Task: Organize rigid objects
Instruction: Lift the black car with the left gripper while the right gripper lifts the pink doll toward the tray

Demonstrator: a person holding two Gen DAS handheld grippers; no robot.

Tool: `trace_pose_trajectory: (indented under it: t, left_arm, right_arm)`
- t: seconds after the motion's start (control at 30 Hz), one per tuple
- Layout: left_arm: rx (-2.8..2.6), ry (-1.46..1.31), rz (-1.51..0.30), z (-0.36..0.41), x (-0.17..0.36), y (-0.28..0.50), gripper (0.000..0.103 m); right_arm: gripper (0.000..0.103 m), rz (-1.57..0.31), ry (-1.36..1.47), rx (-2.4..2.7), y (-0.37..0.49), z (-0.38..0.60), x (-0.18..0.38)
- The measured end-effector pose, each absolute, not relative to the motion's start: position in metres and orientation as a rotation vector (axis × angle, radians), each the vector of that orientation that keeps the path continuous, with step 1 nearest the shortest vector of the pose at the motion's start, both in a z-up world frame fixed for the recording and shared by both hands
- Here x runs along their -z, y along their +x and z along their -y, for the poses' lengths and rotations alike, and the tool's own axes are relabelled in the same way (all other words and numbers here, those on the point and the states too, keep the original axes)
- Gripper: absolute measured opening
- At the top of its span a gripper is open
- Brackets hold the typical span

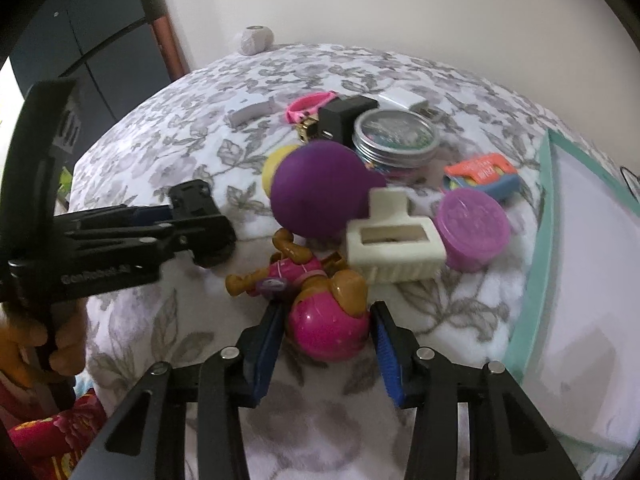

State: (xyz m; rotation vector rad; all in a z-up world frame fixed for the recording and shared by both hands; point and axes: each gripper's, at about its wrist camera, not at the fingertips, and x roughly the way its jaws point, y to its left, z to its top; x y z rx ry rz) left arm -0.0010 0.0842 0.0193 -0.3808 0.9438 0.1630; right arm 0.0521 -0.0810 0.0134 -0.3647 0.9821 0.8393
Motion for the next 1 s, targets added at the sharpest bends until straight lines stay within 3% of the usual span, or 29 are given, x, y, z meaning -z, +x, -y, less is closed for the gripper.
trace_pose_trajectory:
  t: [0.07, 0.23, 0.37, 1.0]
  left_arm:
    - [-0.163, -0.386, -0.935, -0.085, -0.021, -0.004, 0.047]
    - [-0.16, -0.403, -0.929, -0.089, -0.022, -0.006, 0.045]
    - [-0.157, -0.409, -0.898, -0.089, -0.029, -0.011, 0.037]
    - [-0.148, -0.429, -0.861, -0.091, -0.046, -0.02, 0.037]
  right_arm:
    - [0.047, -0.995, -0.339, -0.839, 0.055, 0.086, -0.012]
    - [0.047, -0.997, -0.318, -0.832, 0.056, 0.09, -0.014]
    - [0.047, -1.004, -0.305, -0.833, 0.056, 0.094, -0.012]
    - [0.047, -0.947, -0.249, -0.865, 0.053, 0.104, -0.027]
